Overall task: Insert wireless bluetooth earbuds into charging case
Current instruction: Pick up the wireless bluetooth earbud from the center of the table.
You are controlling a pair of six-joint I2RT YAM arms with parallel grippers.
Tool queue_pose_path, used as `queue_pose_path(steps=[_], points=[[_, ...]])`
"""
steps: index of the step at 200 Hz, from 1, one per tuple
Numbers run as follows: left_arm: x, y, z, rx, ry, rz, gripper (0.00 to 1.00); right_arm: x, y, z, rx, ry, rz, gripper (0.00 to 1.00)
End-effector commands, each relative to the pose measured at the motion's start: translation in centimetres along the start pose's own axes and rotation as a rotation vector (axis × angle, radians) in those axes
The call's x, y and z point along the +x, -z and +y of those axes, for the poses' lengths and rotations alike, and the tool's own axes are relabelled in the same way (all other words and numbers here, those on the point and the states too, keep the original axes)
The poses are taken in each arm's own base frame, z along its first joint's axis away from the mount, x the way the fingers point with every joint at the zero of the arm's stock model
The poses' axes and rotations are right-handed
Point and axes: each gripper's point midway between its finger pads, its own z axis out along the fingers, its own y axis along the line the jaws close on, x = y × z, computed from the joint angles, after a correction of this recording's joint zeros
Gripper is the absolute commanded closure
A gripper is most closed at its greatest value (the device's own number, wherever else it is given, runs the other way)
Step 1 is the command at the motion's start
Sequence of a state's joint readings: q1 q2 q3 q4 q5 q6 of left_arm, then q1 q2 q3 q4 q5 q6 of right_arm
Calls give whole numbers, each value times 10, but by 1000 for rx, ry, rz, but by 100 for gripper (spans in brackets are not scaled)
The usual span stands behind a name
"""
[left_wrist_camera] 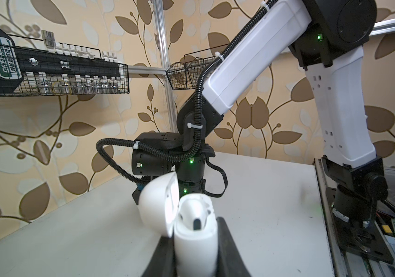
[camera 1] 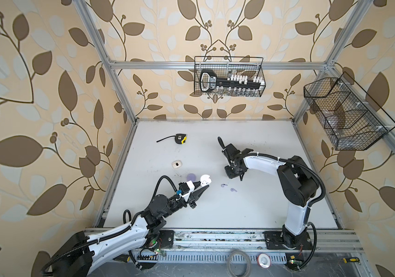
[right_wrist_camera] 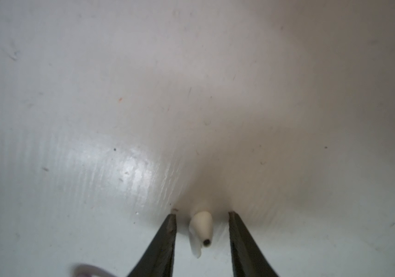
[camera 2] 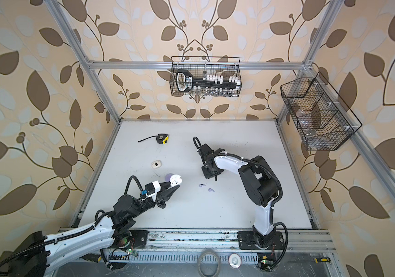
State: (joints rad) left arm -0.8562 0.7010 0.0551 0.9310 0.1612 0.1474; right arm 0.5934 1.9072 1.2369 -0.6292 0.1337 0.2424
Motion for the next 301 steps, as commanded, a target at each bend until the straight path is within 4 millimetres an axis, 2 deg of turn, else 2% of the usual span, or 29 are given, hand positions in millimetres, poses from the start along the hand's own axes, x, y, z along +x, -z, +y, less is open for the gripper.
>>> queue_pose_path(steps=[1, 132, 185, 214, 244, 270, 301], points=[[-32, -5, -1, 19, -28, -85, 100, 13, -1, -2, -8, -1, 36, 66], [-33, -5, -2, 23, -26, -88, 100, 19, -16, -2, -20, -13, 58, 80], [-32, -5, -3, 27, -26, -86, 100, 10, 0, -3, -42, -45, -23, 87], [-32, -6, -4, 36, -23, -86, 100, 1, 24, -2, -73, -70, -122, 87], [-32, -6, -4, 35, -21, -88, 100, -8, 60, 2, -149, -94, -262, 87], [-31, -6, -4, 37, -19, -88, 100, -16, 102, 8, -242, -133, -413, 87], [-32, -6, -5, 42, -14, -93, 100, -20, 161, 21, -414, -165, -607, 87]])
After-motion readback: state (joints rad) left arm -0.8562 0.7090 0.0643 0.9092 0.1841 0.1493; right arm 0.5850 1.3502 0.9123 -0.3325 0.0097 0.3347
